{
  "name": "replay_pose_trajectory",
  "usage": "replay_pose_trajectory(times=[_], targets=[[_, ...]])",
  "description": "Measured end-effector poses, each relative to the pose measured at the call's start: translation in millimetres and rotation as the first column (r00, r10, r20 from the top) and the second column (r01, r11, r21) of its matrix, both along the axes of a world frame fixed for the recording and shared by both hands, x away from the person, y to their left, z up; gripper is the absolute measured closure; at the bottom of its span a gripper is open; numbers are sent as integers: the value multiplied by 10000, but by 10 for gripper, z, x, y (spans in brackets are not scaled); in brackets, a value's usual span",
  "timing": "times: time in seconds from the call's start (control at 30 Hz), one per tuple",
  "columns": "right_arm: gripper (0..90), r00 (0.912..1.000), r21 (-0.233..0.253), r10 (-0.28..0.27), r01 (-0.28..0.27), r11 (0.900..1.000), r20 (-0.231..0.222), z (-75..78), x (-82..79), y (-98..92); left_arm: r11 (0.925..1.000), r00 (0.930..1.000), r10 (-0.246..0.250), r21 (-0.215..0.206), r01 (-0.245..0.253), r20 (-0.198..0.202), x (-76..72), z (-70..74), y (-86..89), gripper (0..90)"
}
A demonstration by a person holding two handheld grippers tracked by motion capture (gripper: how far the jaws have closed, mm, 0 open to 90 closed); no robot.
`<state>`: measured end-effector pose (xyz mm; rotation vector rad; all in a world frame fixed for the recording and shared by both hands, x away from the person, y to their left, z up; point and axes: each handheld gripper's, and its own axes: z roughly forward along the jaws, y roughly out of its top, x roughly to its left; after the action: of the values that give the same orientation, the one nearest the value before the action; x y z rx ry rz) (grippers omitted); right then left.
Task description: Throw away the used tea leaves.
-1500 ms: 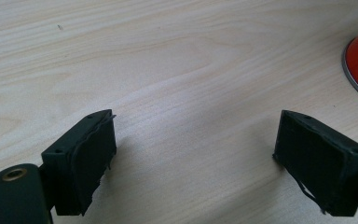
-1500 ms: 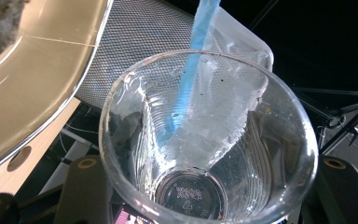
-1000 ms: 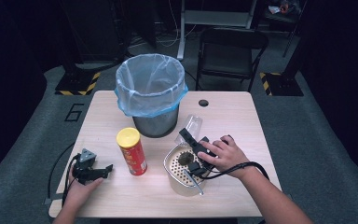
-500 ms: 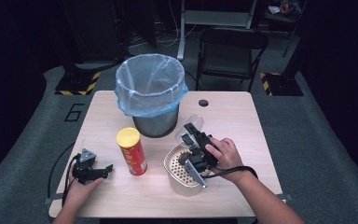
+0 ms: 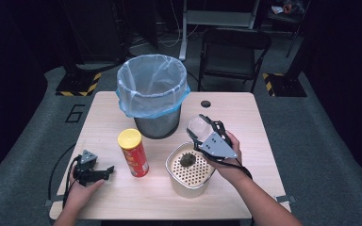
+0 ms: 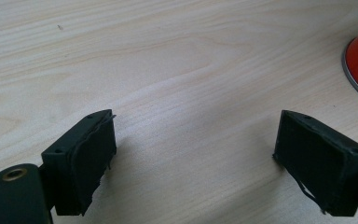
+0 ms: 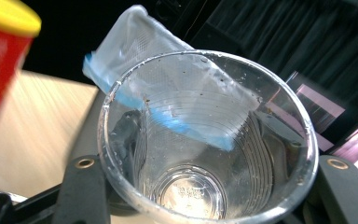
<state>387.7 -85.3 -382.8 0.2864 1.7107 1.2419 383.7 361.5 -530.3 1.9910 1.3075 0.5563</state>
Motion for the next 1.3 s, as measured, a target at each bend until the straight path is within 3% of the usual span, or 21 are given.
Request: replay_pose_trajectory(times=[0.03,0.07,0.1,0.13,0.17,0.2,0.23,0.3,0.33,0.37,0.4,0.43,0.53,0.6,0.63,0.67,0.7,0.8,0.93,1.13,1.3], targets=[[383,10000,0,0,0,10000,0,0,0,0,10000,10000,1,-1,-1,-1,0,0,0,122],[384,9972,818,166,-106,9966,-730,22,39,-35,10000,10000,1,-1,-1,0,0,0,0,122],[384,9972,818,166,-106,9966,-730,22,39,-35,10000,10000,1,-1,-1,0,0,0,0,122],[384,9924,1146,363,-228,9932,-1175,36,58,-56,10000,10000,1,0,-1,1,0,0,0,122],[383,9705,2031,875,-412,9783,-2245,62,99,-97,10000,10000,-4,6,4,-1,0,0,0,122],[382,9633,2303,1043,-461,9720,-2473,73,118,-112,10000,10000,2,1,-2,3,0,0,0,122],[382,9633,2303,1043,-461,9720,-2473,73,118,-112,10000,10000,2,1,-2,3,0,0,0,122],[375,9337,2968,1611,-628,9529,-3197,96,156,-154,10000,10000,3,-4,-3,1,0,0,0,122],[371,9046,3511,2022,-632,9342,-3752,116,183,-178,10000,10000,4,-4,-4,3,0,0,0,122],[371,9046,3511,2022,-632,9342,-3752,116,183,-178,10000,10000,4,-4,-4,3,0,0,0,122],[371,8977,3667,2164,-669,9279,-3838,124,197,-189,10000,10000,1,-2,-1,4,0,0,0,122],[371,8752,3966,2473,-702,9153,-4158,139,212,-199,10000,10000,-1,0,1,0,0,0,0,122],[373,8396,4392,2990,-814,8947,-4535,158,238,-219,10000,10000,5,-2,-5,2,0,0,0,122],[374,8230,4462,3159,-860,8908,-4721,169,250,-223,10000,10000,-3,6,3,1,0,0,0,122],[375,8208,4312,3163,-959,8971,-4757,176,261,-222,10000,10000,-1,2,1,-4,0,0,0,122],[376,8056,4218,3190,-955,9016,-4993,188,259,-218,10000,10000,-4,0,4,0,0,0,0,122],[376,8056,4218,3190,-955,9016,-4993,188,259,-218,10000,10000,-4,0,4,0,0,0,0,122],[378,7841,4157,3287,-998,9040,-5265,221,259,-207,10000,10000,2,-4,-2,-1,0,0,0,122],[379,7809,3937,3204,-1043,9133,-5363,294,248,-182,10000,10000,-1,2,1,-1,0,0,0,122],[378,8006,3620,2992,-1111,9255,-5192,575,212,-117,10000,10000,2,-2,-2,25,0,-2,0,122],[379,7974,3584,2833,-907,9292,-5328,791,272,-85,10000,9999,25,-36,-24,105,3,-8,0,122]])
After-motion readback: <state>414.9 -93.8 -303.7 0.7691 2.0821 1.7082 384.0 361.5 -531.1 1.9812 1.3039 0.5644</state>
